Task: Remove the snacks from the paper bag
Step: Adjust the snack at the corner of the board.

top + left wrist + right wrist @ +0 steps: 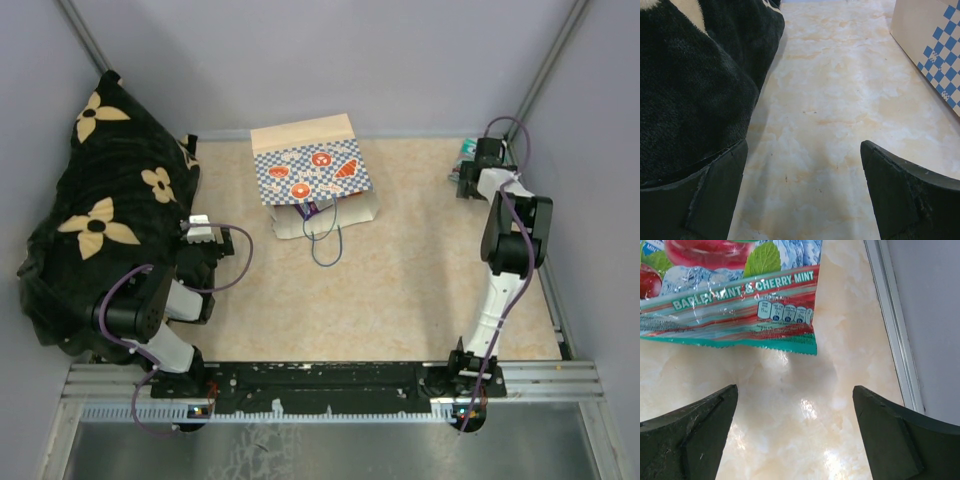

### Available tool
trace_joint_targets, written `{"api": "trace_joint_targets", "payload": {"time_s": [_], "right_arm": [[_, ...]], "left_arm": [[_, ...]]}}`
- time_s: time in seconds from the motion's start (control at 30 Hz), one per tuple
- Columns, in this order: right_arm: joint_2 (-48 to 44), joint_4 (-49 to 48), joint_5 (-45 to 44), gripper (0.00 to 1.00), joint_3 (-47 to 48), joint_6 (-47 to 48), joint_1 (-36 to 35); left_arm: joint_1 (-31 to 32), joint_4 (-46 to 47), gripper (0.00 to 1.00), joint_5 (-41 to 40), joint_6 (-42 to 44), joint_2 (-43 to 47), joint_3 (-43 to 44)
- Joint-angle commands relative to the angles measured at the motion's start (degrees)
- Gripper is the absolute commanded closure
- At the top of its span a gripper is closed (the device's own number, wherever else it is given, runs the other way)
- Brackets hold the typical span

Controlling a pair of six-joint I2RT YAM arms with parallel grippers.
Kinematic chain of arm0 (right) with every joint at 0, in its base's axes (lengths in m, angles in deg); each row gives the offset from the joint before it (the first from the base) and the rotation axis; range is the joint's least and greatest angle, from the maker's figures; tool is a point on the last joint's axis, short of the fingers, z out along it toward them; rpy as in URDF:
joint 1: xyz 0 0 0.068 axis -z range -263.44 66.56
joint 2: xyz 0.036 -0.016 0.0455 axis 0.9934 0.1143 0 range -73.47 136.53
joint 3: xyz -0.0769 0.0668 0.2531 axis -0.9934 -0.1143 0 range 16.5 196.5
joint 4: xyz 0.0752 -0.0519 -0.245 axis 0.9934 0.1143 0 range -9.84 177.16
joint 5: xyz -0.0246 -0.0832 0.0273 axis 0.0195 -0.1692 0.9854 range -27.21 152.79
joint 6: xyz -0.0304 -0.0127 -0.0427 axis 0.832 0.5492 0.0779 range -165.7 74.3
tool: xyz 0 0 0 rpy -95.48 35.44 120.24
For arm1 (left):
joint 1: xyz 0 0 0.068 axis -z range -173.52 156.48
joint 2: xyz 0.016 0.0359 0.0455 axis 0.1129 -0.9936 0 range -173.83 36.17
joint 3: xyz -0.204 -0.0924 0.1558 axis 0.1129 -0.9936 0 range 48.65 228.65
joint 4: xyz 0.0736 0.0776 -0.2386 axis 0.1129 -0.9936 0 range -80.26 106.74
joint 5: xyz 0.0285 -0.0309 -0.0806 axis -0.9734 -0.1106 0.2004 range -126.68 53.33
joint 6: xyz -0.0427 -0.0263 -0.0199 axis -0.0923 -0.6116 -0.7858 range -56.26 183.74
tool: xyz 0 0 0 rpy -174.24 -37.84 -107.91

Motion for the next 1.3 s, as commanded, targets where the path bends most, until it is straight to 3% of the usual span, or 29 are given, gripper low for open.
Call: {"api": "trace_joint_targets", "payload": {"time_s": [0.0, 0.1, 0.17, 0.3, 0.37, 0.47, 0.6, 0.73, 0.87, 1.0, 1.13, 1.27], "right_arm": [[-9.3, 1.1, 0.3, 0.01, 0.2, -3.3, -1.4], [-17.8, -1.0, 3.5, 0.01, -4.8, -8.2, -5.1], [-25.0, -4.9, 11.2, 0.01, -10.6, -14.4, -7.3], [-40.1, -27.9, 28.6, 0.03, -33.9, -38.1, -10.3], [-45.6, -36.8, 27.4, 0.04, -45.7, -44.4, -14.9], [-52.5, -43.7, 21.1, 0.03, -55.3, -48.7, -23.1], [-56.3, -61.8, 17.5, 0.03, -69.3, -62.4, -30.0], [-53.1, -72.2, 12.7, 0.03, -73.7, -67.7, -35.2], [-43.8, -83.0, 8.6, 0.04, -73.1, -70.4, -39.4], [-32.3, -88.9, 3.8, 0.07, -68.9, -73.8, -43.2], [-17.6, -97.7, 0.6, 0.19, -62.9, -80.8, -44.4], [-7.2, -99.6, -5.4, 0.25, -56.7, -86.4, -45.3]], "left_arm": [[-0.3, 1.5, 0.0, 0.6, -0.6, -0.4, 0.6], [-0.4, 1.5, 0.0, 0.6, -0.7, -0.4, 0.6], [-0.4, 1.5, 0.0, 0.6, -0.6, -0.4, 0.6], [-0.4, 1.4, 0.0, 0.7, -0.7, -0.4, 0.6], [-0.5, 1.5, 0.0, 0.7, -0.6, -0.4, 0.6], [-0.5, 1.4, 0.0, 0.7, -0.6, -0.4, 0.6], [-0.5, 1.4, 0.0, 0.7, -0.7, -0.4, 0.6], [-0.4, 1.4, 0.0, 0.6, -0.6, -0.4, 0.6], [-0.5, 1.4, 0.0, 0.7, -0.7, -0.4, 0.6], [-0.4, 1.4, 0.0, 0.6, -0.6, -0.4, 0.6], [-0.5, 1.5, 0.0, 0.7, -0.6, -0.4, 0.6], [-0.5, 1.4, 0.0, 0.7, -0.6, -0.4, 0.6]]}}
